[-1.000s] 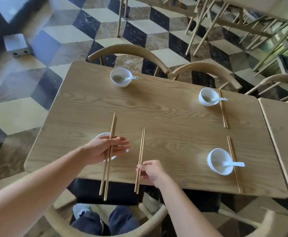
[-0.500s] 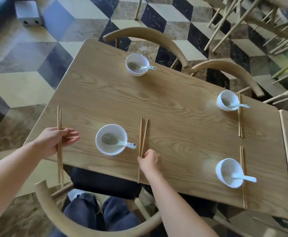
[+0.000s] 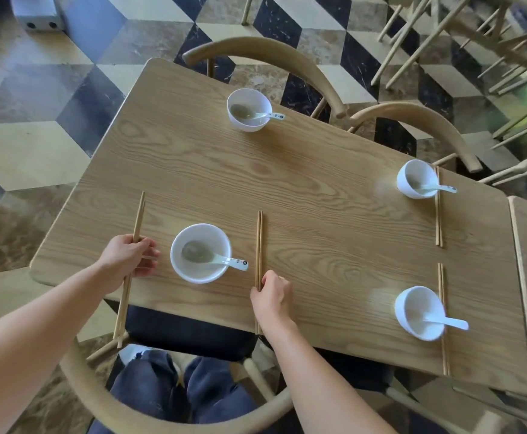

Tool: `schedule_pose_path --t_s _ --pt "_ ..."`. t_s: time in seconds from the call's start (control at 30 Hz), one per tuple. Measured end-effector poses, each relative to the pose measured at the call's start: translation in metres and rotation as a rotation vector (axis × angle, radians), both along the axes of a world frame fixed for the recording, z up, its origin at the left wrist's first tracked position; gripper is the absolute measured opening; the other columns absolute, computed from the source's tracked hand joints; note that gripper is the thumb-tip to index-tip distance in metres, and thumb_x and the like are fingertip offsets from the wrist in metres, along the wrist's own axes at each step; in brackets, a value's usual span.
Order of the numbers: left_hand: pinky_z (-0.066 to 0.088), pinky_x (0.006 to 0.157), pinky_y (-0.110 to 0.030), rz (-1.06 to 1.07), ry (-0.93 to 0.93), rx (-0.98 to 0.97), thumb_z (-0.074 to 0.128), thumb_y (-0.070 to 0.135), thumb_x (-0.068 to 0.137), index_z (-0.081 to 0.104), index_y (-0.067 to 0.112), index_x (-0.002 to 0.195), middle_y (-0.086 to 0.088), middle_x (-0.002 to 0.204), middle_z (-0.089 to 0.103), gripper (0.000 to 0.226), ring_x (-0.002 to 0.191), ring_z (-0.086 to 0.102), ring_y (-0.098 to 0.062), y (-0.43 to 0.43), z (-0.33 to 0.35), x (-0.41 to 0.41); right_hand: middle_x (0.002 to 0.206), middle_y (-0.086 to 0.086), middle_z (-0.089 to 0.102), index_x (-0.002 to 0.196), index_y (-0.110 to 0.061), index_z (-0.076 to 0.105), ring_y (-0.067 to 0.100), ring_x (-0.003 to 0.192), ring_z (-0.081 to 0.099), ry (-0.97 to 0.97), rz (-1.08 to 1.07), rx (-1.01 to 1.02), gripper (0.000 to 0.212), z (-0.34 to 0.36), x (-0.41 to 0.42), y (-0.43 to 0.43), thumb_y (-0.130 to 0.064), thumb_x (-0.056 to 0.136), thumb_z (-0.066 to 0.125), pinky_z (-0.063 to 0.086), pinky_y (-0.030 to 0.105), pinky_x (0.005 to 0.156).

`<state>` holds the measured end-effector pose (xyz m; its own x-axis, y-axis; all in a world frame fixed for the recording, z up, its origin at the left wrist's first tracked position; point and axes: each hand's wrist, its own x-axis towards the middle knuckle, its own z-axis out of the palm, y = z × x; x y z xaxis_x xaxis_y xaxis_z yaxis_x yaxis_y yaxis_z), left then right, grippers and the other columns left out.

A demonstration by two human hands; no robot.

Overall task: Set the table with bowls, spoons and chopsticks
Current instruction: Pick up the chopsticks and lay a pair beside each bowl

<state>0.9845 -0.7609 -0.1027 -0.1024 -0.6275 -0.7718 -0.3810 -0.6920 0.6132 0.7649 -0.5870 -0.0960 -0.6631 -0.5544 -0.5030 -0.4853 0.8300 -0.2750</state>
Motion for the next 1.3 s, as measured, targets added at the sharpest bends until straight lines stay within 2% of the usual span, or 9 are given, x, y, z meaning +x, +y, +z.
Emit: schedule_pose_path --t_s 0.13,0.27,0.47,0.6,0.7,0.87,1.0,1.13,1.3 --pt "0.057 0.047 -0.028 -0.011 0.020 0.003 0.046 0.011 0.105 0.062 0.002 0.094 -0.012 0.080 0.066 0.022 0.063 0.061 -0.027 0.003 0.000 -0.003 0.095 0.007 0.064 0.080 -0.016 0.047 0.019 0.075 0.048 0.005 -0.042 -0.014 0.019 -0.006 0.001 0.000 -0.018 0.088 0.064 0.043 0.027 0.067" --pt "0.056 0.046 -0.028 -0.013 0.023 0.002 0.046 0.011 0.105 0.062 0.002 0.095 -0.013 0.081 0.066 0.021 0.063 0.061 -0.027 0.004 0.000 -0.005 0.091 0.006 0.063 0.077 -0.017 0.046 0.018 0.072 0.050 -0.012 -0.127 -0.050 0.021 -0.008 0.005 0.000 -0.018 0.087 0.065 0.053 0.031 0.071" --pt "0.056 0.047 -0.030 -0.020 0.024 0.014 0.046 0.010 0.105 0.061 -0.001 0.100 -0.015 0.083 0.066 0.020 0.064 0.062 -0.028 0.006 0.001 -0.006 0.096 0.007 0.063 0.080 -0.017 0.046 0.018 0.076 0.052 -0.026 -0.152 -0.069 0.020 -0.007 0.009 -0.003 -0.017 0.089 0.064 0.057 0.036 0.077" --pt "0.058 0.053 -0.032 -0.034 0.011 0.026 0.046 0.010 0.104 0.061 -0.003 0.107 -0.014 0.083 0.066 0.021 0.064 0.061 -0.027 0.008 0.001 -0.008 0.097 0.007 0.063 0.082 -0.016 0.046 0.020 0.079 0.052 -0.030 -0.128 -0.058 0.018 -0.006 0.009 -0.002 -0.017 0.089 0.063 0.054 0.035 0.078" --pt "0.057 0.050 -0.030 -0.046 0.000 0.028 0.046 0.009 0.104 0.062 -0.004 0.109 -0.014 0.083 0.067 0.021 0.064 0.062 -0.026 0.010 0.005 -0.009 0.096 0.006 0.059 0.083 -0.016 0.048 0.019 0.079 0.051 -0.045 -0.125 -0.057 0.017 -0.005 0.009 0.000 -0.016 0.090 0.063 0.052 0.034 0.076" --pt "0.057 0.047 -0.026 -0.047 -0.013 0.029 0.045 0.008 0.103 0.063 -0.003 0.108 -0.013 0.085 0.066 0.021 0.064 0.061 -0.025 0.013 0.010 -0.008 0.092 -0.001 0.049 0.085 -0.016 0.047 0.017 0.081 0.046 -0.038 -0.089 -0.046 0.017 -0.003 0.007 0.004 -0.017 0.092 0.063 0.037 0.026 0.071" --pt "0.057 0.047 -0.028 -0.041 -0.020 0.029 0.045 0.010 0.104 0.062 -0.003 0.109 -0.013 0.084 0.067 0.021 0.064 0.061 -0.025 0.015 0.010 -0.006 0.092 0.000 0.051 0.087 -0.016 0.049 0.017 0.081 0.048 -0.024 -0.073 -0.058 0.015 -0.002 0.008 0.002 -0.018 0.092 0.062 0.043 0.029 0.072" --pt "0.057 0.049 -0.030 -0.042 -0.023 0.027 0.045 0.010 0.104 0.061 -0.004 0.109 -0.013 0.084 0.066 0.021 0.064 0.062 -0.026 0.019 0.010 -0.002 0.098 0.006 0.061 0.090 -0.012 0.055 0.018 0.083 0.048 -0.007 -0.038 -0.077 0.011 -0.003 0.010 -0.003 -0.019 0.093 0.062 0.049 0.034 0.080" --pt "0.058 0.047 -0.028 -0.030 -0.018 0.023 0.044 0.010 0.105 0.060 -0.004 0.108 -0.014 0.082 0.065 0.021 0.064 0.060 -0.026 0.023 0.013 0.002 0.096 0.004 0.059 0.086 -0.013 0.052 0.020 0.080 0.052 -0.012 -0.043 -0.075 0.013 -0.001 0.013 -0.008 -0.019 0.094 0.061 0.047 0.032 0.071"
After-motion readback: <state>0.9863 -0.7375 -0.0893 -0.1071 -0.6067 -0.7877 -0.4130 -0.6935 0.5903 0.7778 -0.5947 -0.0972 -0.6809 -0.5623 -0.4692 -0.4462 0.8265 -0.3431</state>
